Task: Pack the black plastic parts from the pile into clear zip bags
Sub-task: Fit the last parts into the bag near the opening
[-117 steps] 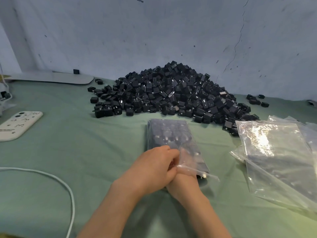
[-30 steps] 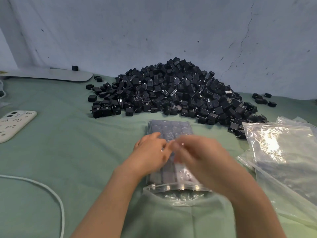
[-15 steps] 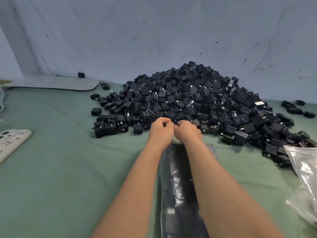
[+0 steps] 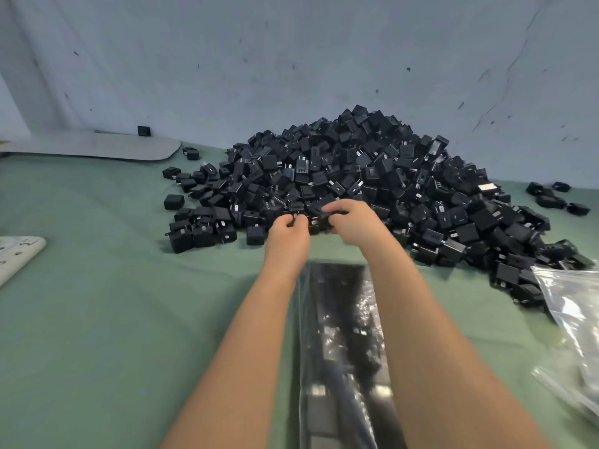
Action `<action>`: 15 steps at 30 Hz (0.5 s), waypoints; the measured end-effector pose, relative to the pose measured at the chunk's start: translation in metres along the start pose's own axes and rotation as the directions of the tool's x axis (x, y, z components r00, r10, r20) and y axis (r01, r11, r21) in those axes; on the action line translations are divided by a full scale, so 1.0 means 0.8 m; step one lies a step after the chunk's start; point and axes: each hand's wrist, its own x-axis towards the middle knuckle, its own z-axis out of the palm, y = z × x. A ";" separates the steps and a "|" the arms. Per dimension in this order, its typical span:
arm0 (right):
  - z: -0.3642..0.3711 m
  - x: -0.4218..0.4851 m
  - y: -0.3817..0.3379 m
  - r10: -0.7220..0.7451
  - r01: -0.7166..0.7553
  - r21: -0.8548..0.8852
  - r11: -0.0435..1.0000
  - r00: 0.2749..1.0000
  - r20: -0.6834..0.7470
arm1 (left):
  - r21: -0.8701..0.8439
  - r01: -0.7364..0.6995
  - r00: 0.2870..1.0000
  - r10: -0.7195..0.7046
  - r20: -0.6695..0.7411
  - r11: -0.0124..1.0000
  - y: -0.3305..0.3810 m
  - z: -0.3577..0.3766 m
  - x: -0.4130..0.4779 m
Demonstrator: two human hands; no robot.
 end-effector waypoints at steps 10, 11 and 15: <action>-0.076 -0.182 -0.009 -0.303 0.298 0.052 0.953 0.940 0.159 | -0.045 -0.022 0.986 0.029 0.163 0.999 0.025 -0.033 -0.087; -0.080 -0.198 -0.004 -0.317 0.313 0.050 0.948 0.931 0.181 | -0.031 -0.026 0.981 0.031 0.191 0.999 0.025 -0.035 -0.098; -0.077 -0.249 0.014 -0.365 0.385 -0.036 0.922 0.897 0.249 | 0.066 -0.068 0.951 0.045 0.305 0.995 0.021 -0.030 -0.142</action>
